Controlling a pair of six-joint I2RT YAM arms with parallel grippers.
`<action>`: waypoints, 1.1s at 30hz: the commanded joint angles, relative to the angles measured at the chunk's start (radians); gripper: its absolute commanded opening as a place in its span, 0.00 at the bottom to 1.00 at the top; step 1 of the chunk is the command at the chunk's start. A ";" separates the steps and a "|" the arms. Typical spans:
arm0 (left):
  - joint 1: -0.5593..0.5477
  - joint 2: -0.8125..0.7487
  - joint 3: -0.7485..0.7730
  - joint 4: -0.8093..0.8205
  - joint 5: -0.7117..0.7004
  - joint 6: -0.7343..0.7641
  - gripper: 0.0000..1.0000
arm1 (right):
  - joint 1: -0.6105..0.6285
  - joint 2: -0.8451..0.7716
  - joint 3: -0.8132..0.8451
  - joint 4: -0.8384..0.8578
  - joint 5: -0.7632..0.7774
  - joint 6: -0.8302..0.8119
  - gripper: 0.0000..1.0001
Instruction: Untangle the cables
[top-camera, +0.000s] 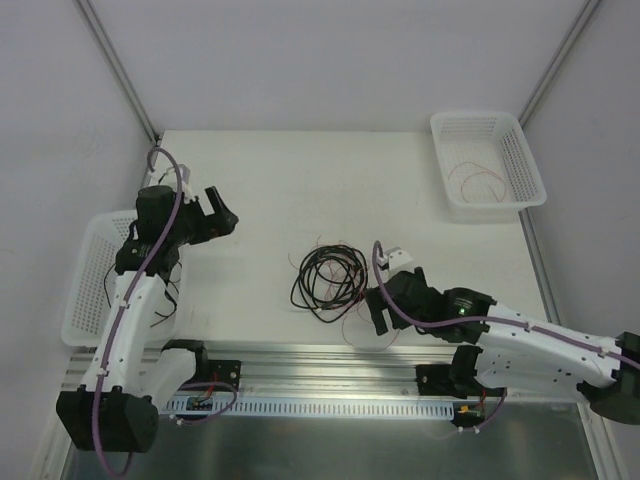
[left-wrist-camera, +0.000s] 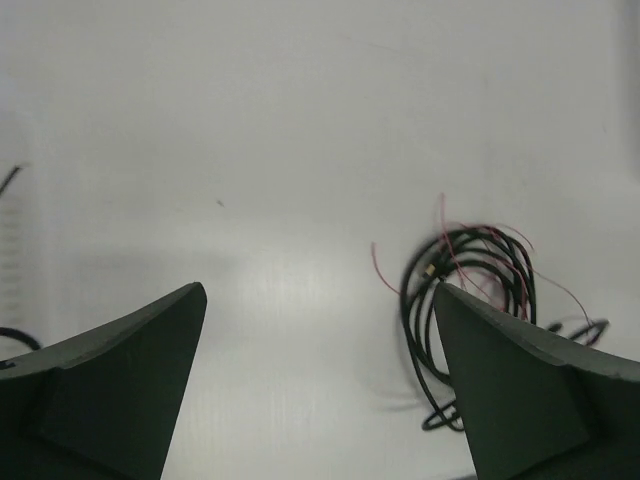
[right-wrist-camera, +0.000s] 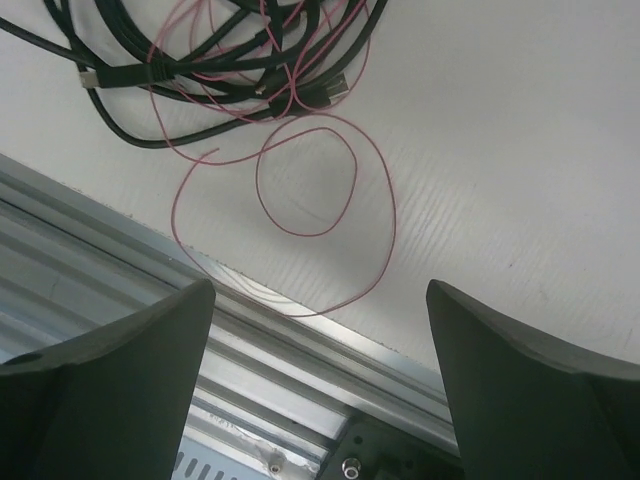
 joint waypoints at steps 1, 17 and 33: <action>-0.137 -0.024 -0.001 -0.032 0.151 0.022 0.99 | -0.050 0.094 -0.012 0.123 -0.072 0.030 0.91; -0.685 0.389 0.072 0.064 0.055 0.136 0.99 | -0.111 0.166 -0.058 0.288 -0.048 0.377 0.79; -0.686 0.493 0.039 0.163 0.000 0.030 0.50 | -0.102 0.342 -0.119 0.410 0.016 0.692 0.52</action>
